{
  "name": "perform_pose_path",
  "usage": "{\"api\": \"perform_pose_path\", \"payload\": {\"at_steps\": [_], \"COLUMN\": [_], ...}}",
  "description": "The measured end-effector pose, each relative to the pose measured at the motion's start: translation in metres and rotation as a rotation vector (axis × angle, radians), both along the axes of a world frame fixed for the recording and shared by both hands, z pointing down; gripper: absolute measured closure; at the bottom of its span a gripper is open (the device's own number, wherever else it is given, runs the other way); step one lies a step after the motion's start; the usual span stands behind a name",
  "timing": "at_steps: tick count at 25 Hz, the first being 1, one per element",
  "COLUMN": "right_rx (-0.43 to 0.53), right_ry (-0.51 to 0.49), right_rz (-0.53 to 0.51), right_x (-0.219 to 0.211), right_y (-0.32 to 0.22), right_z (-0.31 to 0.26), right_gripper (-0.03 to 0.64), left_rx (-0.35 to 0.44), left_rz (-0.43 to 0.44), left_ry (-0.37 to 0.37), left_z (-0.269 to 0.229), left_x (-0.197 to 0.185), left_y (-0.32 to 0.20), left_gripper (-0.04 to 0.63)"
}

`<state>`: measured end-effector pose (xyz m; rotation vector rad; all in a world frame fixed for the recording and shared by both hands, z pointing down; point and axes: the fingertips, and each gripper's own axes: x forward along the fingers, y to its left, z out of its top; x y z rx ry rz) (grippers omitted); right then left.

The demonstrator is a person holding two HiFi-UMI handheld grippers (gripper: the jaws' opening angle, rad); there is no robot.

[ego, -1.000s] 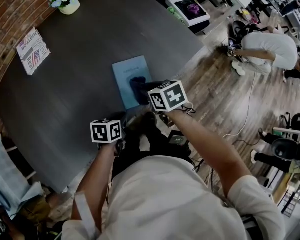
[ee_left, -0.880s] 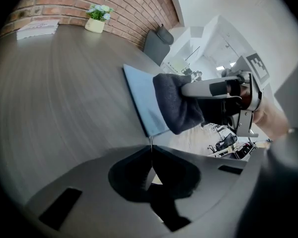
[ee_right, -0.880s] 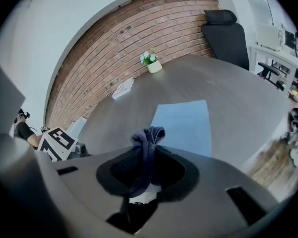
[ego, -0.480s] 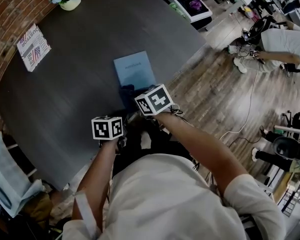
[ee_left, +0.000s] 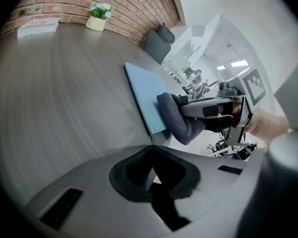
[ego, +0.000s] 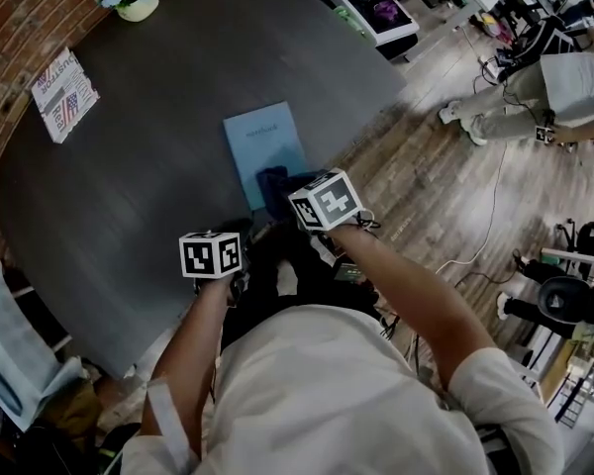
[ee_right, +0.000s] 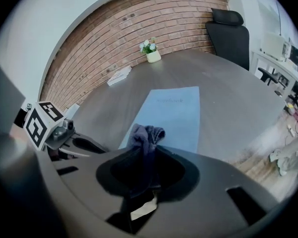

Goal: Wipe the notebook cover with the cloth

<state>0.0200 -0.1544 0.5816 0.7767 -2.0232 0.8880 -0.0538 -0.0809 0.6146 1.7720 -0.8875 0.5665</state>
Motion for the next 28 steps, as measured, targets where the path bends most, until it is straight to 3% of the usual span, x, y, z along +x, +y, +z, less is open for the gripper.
{"api": "perform_pose_path", "payload": {"at_steps": [12, 22, 28], "right_rx": [0.040, 0.068, 0.132], "right_ry": [0.072, 0.191, 0.141], "right_rz": [0.036, 0.075, 0.045], "right_x": [0.053, 0.114, 0.100], "right_y": [-0.010, -0.023, -0.037], "right_z": [-0.001, -0.009, -0.043], "right_gripper": [0.522, 0.523, 0.525], "left_rx": [0.004, 0.003, 0.035], "left_rz": [-0.001, 0.012, 0.024], "left_ry": [-0.004, -0.014, 0.021], "left_z": [0.001, -0.002, -0.009], "left_x": [0.001, 0.001, 0.008], "left_y": [0.000, 0.000, 0.004], "left_gripper": [0.588, 0.586, 0.588]}}
